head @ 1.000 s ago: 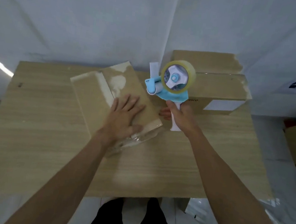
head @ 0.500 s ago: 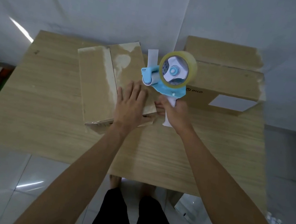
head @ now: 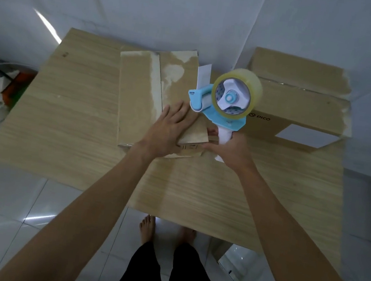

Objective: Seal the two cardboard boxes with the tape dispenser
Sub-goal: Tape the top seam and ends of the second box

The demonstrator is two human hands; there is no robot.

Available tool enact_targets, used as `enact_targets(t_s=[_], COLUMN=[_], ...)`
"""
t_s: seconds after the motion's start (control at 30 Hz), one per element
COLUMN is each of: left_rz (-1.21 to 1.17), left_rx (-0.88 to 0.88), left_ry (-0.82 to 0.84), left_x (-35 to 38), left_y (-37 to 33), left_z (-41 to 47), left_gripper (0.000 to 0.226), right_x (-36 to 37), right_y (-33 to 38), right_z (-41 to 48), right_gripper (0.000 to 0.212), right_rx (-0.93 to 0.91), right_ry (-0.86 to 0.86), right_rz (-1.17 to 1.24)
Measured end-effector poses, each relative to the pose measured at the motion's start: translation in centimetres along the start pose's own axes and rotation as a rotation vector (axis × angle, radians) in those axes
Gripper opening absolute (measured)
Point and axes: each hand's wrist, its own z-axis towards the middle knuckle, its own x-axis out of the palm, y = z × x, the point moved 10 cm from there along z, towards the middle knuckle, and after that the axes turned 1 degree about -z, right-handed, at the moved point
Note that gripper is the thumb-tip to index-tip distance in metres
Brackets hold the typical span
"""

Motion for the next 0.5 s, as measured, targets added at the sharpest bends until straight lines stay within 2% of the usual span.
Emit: enact_targets(t_s=[0.07,0.1,0.2,0.23,0.27,0.37,0.43,0.5], left_rz=[-0.05,-0.094,-0.272,-0.311,-0.36,-0.743,-0.974,-1.001], left_rx=[-0.053,-0.086,-0.214,-0.299,-0.395,-0.612,-0.625,-0.605], left_ry=[-0.054,-0.134,-0.58,-0.677,-0.699,-0.499,-0.45,-0.483], left_x=[-0.9,-1.9,-6.2,-7.0,-7.1,-3.7,-2.2,-2.1], left_y=[1.0,1.7,5.6,7.3,9.0,12.1,12.1,12.0], left_z=[-1.4,-2.8,-9.8,-12.4,-14.4,-16.6,-16.5,-16.3], left_gripper=[0.119,0.112,0.067,0.061,0.063,0.091,0.102,0.105], right_x=[0.5,0.7,0.8,0.6,0.4,0.6,2.1,4.7], right_y=[0.4,0.6,1.4,1.9,2.7,6.0,8.2,9.5], right_z=[-0.3,-0.5,-0.9,-1.0,-1.1,-0.8,-0.5,-0.1], right_gripper=[0.042,0.042,0.04,0.039,0.038,0.033,0.032,0.03], right_rx=[-0.015,-0.019,0.006,-0.003,-0.029,-0.136,-0.176,-0.185], right_ry=[0.015,0.02,0.003,-0.026,-0.065,-0.162,-0.17,-0.13], right_rz=[-0.035,-0.044,-0.021,-0.016,-0.013,-0.022,-0.021,-0.033])
